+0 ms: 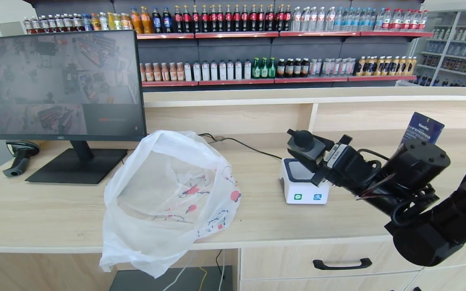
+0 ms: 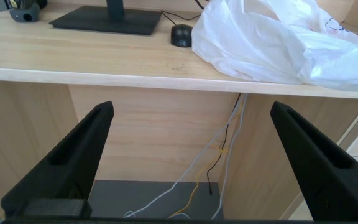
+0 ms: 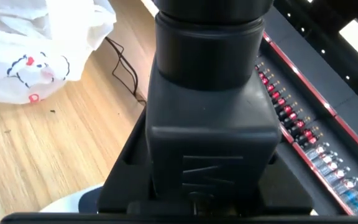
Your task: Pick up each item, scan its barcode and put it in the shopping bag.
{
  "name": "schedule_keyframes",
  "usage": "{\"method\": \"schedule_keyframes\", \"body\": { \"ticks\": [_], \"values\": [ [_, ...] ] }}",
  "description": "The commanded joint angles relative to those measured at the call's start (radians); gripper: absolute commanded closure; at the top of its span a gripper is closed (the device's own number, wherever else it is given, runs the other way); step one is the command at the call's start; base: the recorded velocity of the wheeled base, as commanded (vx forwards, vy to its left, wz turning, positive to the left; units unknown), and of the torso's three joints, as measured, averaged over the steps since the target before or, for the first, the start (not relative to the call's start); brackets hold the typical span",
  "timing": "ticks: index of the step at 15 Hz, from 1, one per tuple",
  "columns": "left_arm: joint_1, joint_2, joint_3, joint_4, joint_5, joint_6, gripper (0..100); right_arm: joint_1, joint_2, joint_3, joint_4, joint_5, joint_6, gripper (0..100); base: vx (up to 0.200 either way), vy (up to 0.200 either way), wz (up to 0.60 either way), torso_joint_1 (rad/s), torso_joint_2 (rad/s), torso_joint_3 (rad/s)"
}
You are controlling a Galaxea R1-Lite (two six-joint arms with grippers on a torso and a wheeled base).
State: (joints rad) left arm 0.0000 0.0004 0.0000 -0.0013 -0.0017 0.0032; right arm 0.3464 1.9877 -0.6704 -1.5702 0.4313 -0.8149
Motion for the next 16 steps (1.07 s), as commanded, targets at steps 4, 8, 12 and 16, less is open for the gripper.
{"method": "schedule_keyframes", "body": {
  "ticks": [4, 8, 12, 16],
  "values": [
    [0.000, 0.000, 0.000, 0.000, 0.000, 0.000, 0, -0.064, 0.068, -0.049, -0.001, 0.176, -0.055, 100, 0.000, 0.000, 0.00, 0.000, 0.00, 0.000],
    [0.000, 0.000, 0.000, 0.000, 0.000, 0.000, 0, -0.084, 0.085, -0.044, -0.001, 0.216, -0.089, 100, 0.000, 0.000, 0.00, 0.000, 0.00, 0.000],
    [0.000, 0.000, 0.000, 0.000, 0.000, 0.000, 0, -0.081, 0.091, -0.032, -0.001, 0.218, -0.105, 100, 0.000, 0.000, 0.00, 0.000, 0.00, 0.000],
    [0.000, 0.000, 0.000, 0.000, 0.000, 0.000, 0, -0.081, 0.100, -0.021, -0.001, 0.218, -0.115, 100, 0.000, 0.000, 0.00, 0.000, 0.00, 0.000]
  ]
}}
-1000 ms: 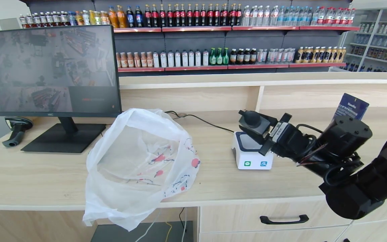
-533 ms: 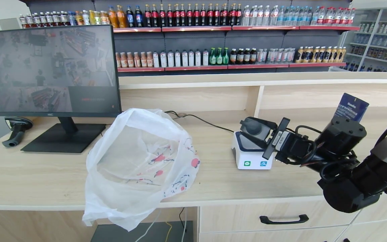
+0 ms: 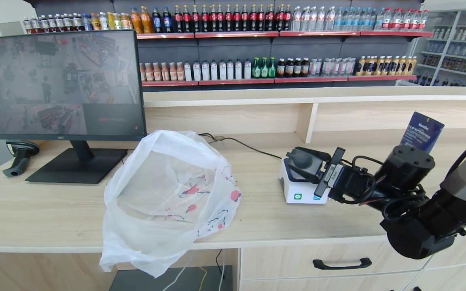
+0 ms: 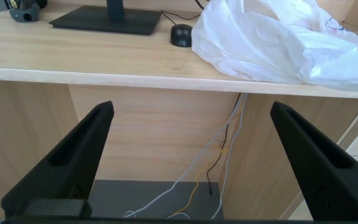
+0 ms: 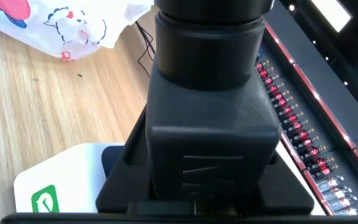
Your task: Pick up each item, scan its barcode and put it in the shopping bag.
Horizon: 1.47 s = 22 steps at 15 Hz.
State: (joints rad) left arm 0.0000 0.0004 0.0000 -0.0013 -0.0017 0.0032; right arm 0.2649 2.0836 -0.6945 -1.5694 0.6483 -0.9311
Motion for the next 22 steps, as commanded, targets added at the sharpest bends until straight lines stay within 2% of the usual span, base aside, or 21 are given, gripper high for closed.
{"method": "schedule_keyframes", "body": {
  "ticks": [1, 16, 22],
  "values": [
    [0.000, 0.000, 0.000, 0.000, 0.000, 0.000, 0, 0.000, 0.004, 0.003, -0.001, 0.001, 0.000, 100, 0.000, 0.000, 0.00, 0.000, 0.00, 0.000],
    [0.000, 0.000, 0.000, 0.000, 0.000, 0.000, 0, 0.010, 0.009, 0.013, -0.001, -0.001, 0.001, 100, 0.000, 0.000, 0.00, 0.000, 0.00, 0.000],
    [0.000, 0.000, 0.000, 0.000, 0.000, 0.000, 0, 0.037, -0.057, 0.010, -0.001, -0.009, 0.047, 100, 0.000, 0.000, 0.00, 0.000, 0.00, 0.000]
  ]
}}
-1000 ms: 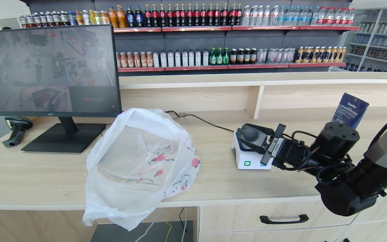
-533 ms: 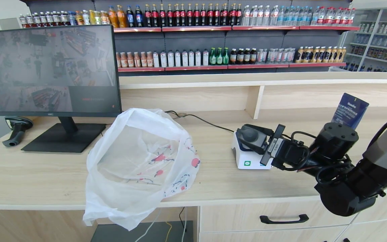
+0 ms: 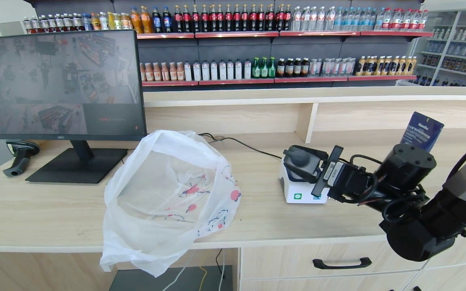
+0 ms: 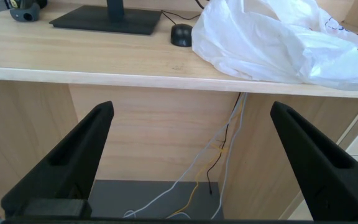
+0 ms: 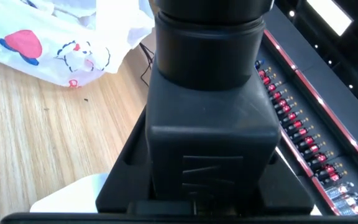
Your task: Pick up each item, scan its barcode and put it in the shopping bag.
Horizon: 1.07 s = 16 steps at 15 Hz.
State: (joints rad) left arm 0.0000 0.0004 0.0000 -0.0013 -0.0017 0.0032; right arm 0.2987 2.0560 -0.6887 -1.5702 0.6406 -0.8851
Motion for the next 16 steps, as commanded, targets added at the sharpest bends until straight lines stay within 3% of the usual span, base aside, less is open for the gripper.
{"method": "schedule_keyframes", "body": {
  "ticks": [1, 5, 8, 11, 16],
  "values": [
    [0.000, 0.000, 0.000, 0.000, 0.000, 0.000, 0, 0.010, -0.043, 0.008, -0.001, -0.001, 0.012, 100, 0.000, 0.000, 0.00, 0.000, 0.00, 0.000],
    [0.000, 0.000, 0.000, 0.000, 0.000, 0.000, 0, 0.069, -0.138, 0.020, -0.001, -0.118, 0.126, 100, 0.000, 0.000, 0.00, 0.000, 0.00, 0.000],
    [0.000, 0.000, 0.000, 0.000, 0.000, 0.000, 0, 0.155, -0.231, 0.037, -0.001, -0.346, 0.262, 100, 0.000, 0.000, 0.00, 0.000, 0.00, 0.000],
    [0.000, 0.000, 0.000, 0.000, 0.000, 0.000, 0, 0.160, -0.300, 0.094, -0.001, -0.430, 0.347, 100, 0.000, 0.000, 0.00, 0.000, 0.00, 0.000],
    [0.000, 0.000, 0.000, 0.000, 0.000, 0.000, 0, 0.161, -0.387, 0.232, -0.001, -0.654, 0.640, 100, 0.000, 0.000, 0.00, 0.000, 0.00, 0.000]
  ]
}}
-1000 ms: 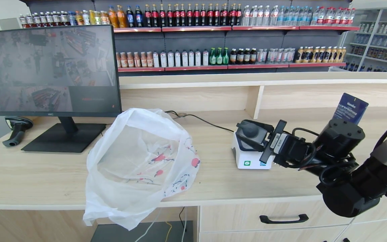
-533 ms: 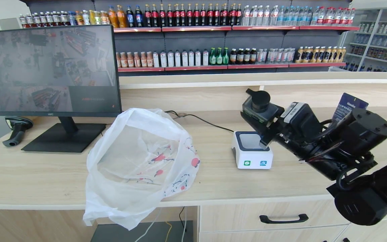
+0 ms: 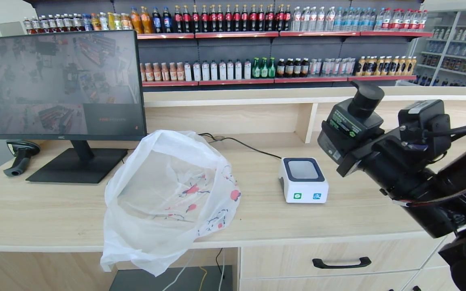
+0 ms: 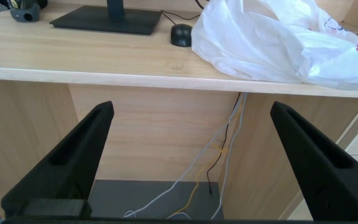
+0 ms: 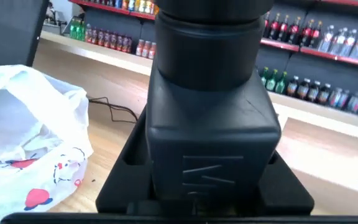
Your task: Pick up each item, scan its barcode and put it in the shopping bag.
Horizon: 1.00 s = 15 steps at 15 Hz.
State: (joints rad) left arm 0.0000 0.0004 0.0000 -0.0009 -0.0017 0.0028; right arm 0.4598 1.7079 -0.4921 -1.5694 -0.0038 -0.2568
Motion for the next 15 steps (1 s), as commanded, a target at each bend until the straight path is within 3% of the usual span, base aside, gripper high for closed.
{"method": "schedule_keyframes", "body": {
  "ticks": [1, 7, 13, 15],
  "values": [
    [0.000, 0.000, 0.000, -0.001, 0.000, 0.000, 0, 0.000, -0.051, 0.066, -0.001, -0.041, 0.062, 100, 0.000, 0.000, 0.00, 0.000, 0.00, 0.000],
    [-0.002, 0.000, 0.000, 0.001, -0.001, 0.016, 0, -0.001, -0.074, 0.188, -0.001, -0.062, 0.140, 100, 0.000, 0.000, 0.00, 0.000, 0.00, 0.000],
    [-0.002, 0.000, 0.000, -0.001, -0.003, 0.016, 0, 0.000, -0.056, 0.152, -0.001, -0.062, 0.169, 100, 0.000, 0.000, 0.00, 0.000, 0.00, 0.000],
    [-0.002, 0.000, 0.000, -0.001, -0.003, 0.019, 0, -0.003, -0.057, 0.152, -0.001, -0.062, 0.171, 100, -0.200, 0.000, 0.00, 0.005, 0.01, 0.002]
  ]
}}
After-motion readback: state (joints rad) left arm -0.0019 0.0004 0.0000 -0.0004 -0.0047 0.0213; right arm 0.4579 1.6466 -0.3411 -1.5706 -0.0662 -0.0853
